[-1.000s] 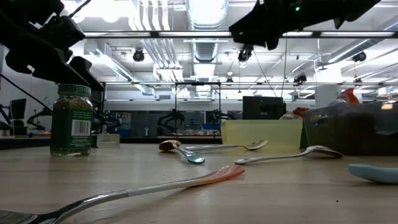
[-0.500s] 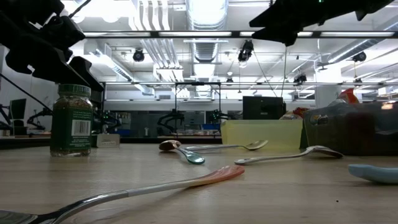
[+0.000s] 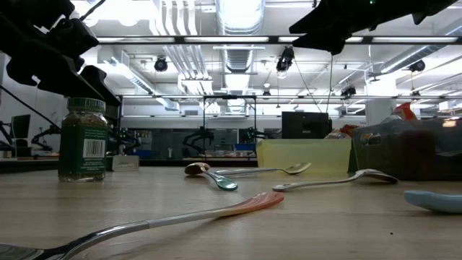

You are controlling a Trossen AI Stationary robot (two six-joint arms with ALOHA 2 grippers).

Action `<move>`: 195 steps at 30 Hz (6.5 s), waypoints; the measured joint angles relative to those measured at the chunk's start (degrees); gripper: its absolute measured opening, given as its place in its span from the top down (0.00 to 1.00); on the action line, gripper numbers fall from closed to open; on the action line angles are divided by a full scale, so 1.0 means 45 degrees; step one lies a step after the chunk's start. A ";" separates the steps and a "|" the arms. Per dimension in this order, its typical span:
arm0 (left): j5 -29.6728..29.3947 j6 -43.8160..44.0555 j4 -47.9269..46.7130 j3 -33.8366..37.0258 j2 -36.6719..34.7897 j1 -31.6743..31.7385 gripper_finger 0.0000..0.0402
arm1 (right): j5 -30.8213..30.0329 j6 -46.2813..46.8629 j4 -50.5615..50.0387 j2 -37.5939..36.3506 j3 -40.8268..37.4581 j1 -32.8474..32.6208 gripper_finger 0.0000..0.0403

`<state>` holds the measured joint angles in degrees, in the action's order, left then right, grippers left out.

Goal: Pick & Place Food Item
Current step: Put the green seasoning bottle into the black bin

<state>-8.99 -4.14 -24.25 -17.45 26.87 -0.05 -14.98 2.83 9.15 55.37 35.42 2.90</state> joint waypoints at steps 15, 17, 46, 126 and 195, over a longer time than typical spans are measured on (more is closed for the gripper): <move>-0.0001 -0.0048 0.0001 0.0004 0.0000 0.0004 0.15 | -0.0005 0.0000 0.0005 0.0005 0.0000 0.0000 0.27; -0.0137 -0.1203 0.0045 0.0004 0.0000 0.0000 0.15 | -0.0005 0.0005 0.0010 0.0005 0.0000 0.0000 0.27; 0.0200 0.5254 -0.0938 -0.3870 0.2681 -0.1020 0.15 | -0.0010 -0.0003 0.0015 0.0005 0.0005 -0.0005 0.27; 0.0238 1.5705 -0.7369 -0.8690 1.3816 -0.3201 0.26 | -0.0005 -0.0005 0.0010 0.0007 0.0005 -0.0002 0.27; 0.0002 0.7974 -0.2079 -1.3020 1.5745 -0.1671 0.54 | -0.0007 -0.0003 0.0010 0.0007 0.0010 0.0000 0.27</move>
<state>-8.98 31.74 -33.60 -76.04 97.72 -7.57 -15.01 2.82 9.19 55.40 35.46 2.90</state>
